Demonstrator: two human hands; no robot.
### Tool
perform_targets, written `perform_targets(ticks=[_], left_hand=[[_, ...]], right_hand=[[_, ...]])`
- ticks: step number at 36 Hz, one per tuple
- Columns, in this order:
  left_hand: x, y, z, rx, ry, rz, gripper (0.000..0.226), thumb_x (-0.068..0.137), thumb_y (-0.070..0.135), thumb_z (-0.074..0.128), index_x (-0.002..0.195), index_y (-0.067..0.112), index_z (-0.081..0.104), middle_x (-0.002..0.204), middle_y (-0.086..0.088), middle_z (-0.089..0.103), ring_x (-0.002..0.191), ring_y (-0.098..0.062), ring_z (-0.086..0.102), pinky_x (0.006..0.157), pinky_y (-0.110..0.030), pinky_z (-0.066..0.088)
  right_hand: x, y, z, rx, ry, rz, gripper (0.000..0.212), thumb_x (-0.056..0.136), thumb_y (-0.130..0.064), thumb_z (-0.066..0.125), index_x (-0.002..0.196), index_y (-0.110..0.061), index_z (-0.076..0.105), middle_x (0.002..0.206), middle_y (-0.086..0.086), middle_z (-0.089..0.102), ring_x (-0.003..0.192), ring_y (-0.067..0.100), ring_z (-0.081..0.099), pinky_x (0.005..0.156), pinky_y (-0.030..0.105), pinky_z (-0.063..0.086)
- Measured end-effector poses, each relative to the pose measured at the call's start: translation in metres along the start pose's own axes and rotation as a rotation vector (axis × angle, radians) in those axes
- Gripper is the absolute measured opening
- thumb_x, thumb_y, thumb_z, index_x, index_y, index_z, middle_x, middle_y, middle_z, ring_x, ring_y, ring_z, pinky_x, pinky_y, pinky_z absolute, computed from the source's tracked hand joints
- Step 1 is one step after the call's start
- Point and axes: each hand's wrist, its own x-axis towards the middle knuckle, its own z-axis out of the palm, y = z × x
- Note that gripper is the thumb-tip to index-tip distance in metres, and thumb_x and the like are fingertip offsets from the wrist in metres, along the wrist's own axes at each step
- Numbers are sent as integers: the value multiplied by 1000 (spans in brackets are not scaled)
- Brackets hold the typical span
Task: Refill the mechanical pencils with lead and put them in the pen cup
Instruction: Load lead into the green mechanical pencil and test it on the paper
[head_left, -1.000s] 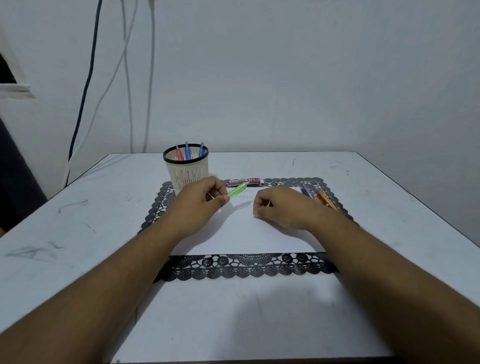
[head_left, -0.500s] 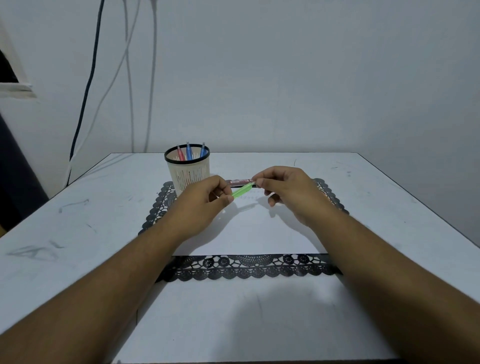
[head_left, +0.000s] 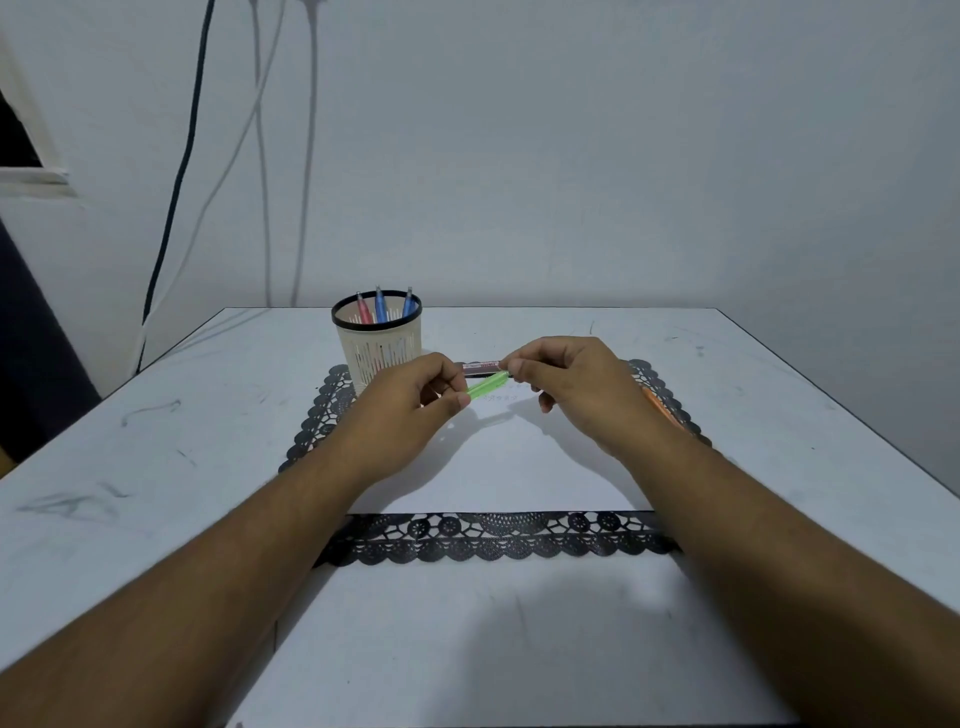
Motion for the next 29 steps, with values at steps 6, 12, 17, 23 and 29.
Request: perform_targets(ticks=[6,12,17,23,29], left_hand=[[0,-1,2,-23,3,10,11,96,19,70,88,26,67,77,11,61,66,1,50,60,-12,38],[1,-3,6,-98,10,24,8,97,19,69,90,24,67,72,18,58,66,0,50,61,-13,38],[2,-3,10,-164,27,27,7,98,21,68,95,28,67,76,16,60,69,-4,54,65,-22,45],[2,-4,8,-170,4,2,15,97,17,69,100,32,72,77,7,65,71,-7,60,69,-30,48],[0,-2,10,-139,-35,-8,14,92,11,74,94,24,77,76,9,72,70,-5,62,70,-21,49]], right_hand=[[-1,-1,2,54,-3,18,8,92,-19,77,91,-22,84,79,1,73,70,16,54,63,27,49],[-1,-4,5,198,-7,68,7,91,-16,77,94,-14,83,76,-5,70,70,9,54,60,26,46],[-5,-3,21,344,-79,131,9,91,-10,76,96,-14,82,80,-1,66,72,10,54,59,26,46],[-6,-10,28,471,146,117,14,103,-21,62,96,-18,74,94,0,76,88,16,68,69,27,56],[-9,-26,28,762,117,66,25,113,-24,36,106,-15,58,80,6,61,75,23,68,77,36,60]])
